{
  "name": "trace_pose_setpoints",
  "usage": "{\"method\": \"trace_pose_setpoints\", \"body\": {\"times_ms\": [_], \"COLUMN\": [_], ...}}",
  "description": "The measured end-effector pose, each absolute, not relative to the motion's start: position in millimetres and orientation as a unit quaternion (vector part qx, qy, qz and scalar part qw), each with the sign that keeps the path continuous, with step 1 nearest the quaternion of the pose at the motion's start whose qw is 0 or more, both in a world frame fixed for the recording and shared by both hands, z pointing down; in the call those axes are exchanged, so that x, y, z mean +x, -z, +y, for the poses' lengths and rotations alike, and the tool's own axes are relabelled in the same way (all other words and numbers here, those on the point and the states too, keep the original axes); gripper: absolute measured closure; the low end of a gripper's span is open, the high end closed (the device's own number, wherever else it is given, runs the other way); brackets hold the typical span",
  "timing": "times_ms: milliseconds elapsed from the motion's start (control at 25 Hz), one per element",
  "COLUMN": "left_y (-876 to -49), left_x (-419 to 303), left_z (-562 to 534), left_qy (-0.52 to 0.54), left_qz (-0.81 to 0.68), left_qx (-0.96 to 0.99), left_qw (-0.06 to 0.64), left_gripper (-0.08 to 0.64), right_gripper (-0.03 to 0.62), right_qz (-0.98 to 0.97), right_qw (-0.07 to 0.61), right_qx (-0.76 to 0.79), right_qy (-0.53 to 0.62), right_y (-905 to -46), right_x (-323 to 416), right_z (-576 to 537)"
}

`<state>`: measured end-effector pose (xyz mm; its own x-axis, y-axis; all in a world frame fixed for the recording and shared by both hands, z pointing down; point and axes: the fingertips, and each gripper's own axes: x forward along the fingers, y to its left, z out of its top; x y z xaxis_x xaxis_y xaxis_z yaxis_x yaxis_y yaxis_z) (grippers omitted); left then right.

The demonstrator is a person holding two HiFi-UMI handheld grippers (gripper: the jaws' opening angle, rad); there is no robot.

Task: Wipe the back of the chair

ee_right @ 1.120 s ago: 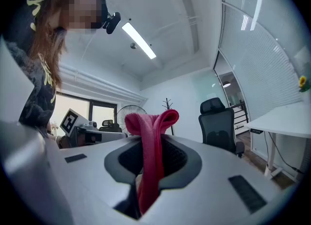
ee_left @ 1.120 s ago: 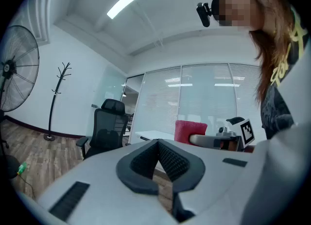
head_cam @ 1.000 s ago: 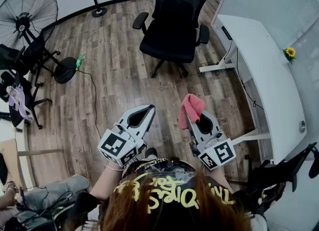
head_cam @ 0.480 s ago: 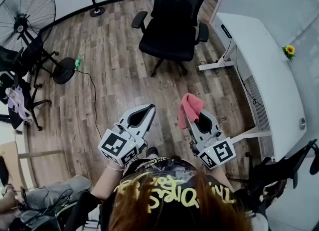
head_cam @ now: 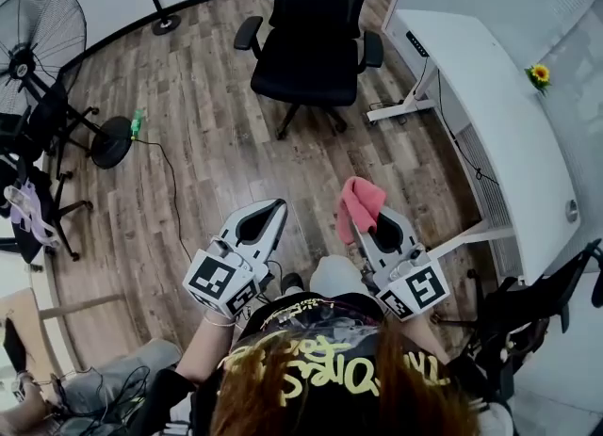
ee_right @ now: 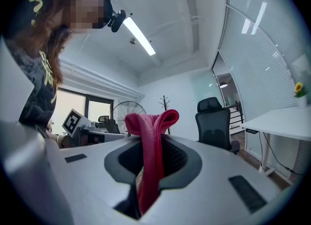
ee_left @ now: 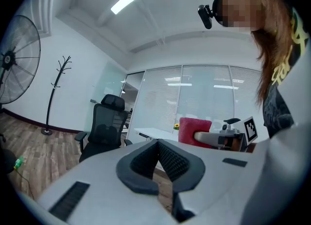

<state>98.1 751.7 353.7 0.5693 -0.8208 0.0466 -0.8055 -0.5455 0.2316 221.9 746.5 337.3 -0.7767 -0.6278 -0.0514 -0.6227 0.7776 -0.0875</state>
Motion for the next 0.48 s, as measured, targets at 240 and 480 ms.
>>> {"method": "trace_pose_setpoints", "body": {"times_ms": [240, 480], "left_y": [-360.3, -357.9], "left_x": [95.4, 87.5], "left_z": [738.6, 697.9], "left_qy": [0.030, 0.031], "left_qz": [-0.469, -0.489], "left_qx": [0.874, 0.864], "left_qw": [0.123, 0.119], "left_gripper": [0.569, 0.570], "right_gripper": [0.525, 0.525], "right_qz": [0.943, 0.951], "right_qw": [0.037, 0.051], "right_qx": [-0.326, -0.299], "right_qy": [0.052, 0.051], "right_y": [-344.9, -344.6], "right_x": [220.5, 202.1], "right_z": [729.9, 681.1]}}
